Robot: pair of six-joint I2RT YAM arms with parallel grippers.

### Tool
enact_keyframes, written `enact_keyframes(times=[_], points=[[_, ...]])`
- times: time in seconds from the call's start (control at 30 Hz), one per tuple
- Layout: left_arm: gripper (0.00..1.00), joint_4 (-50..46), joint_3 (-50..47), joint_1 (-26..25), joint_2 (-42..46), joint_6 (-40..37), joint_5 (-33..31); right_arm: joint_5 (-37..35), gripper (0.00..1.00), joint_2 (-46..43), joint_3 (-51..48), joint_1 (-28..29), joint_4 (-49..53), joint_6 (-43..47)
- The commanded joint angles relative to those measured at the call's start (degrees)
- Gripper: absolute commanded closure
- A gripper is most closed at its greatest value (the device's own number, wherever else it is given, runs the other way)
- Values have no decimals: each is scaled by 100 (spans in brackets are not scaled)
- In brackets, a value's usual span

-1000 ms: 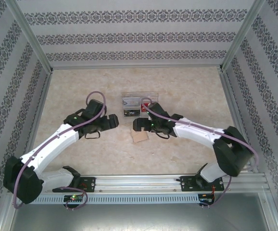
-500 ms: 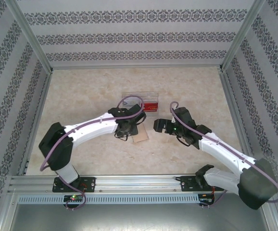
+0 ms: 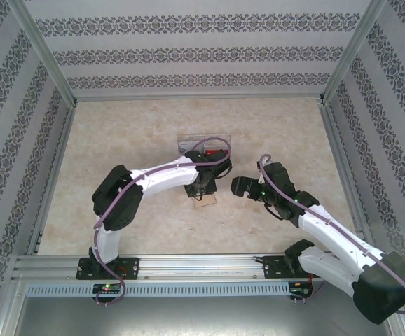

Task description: Take the credit cards out of the card holder

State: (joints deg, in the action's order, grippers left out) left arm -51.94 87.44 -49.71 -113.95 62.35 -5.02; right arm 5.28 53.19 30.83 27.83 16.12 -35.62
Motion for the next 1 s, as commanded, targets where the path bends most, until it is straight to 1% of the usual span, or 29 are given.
enact_keyframes(times=[0.0,0.27,0.53,0.83,0.97], points=[[58,-441,230,-48,-247,-184,-122,25,2,-107,-103,-58,47,13],[58,-597,344,8,-621,-295,-190,21,2,-116,-85,-58,83,34],[58,-686,511,58,-574,-491,-437,77,2,-81,-86,-59,66,13],[58,-748,545,93,-631,-540,-348,80,2,-52,-95,-54,46,-2],[58,-575,334,93,-716,-535,-200,85,2,-50,-95,-59,57,1]])
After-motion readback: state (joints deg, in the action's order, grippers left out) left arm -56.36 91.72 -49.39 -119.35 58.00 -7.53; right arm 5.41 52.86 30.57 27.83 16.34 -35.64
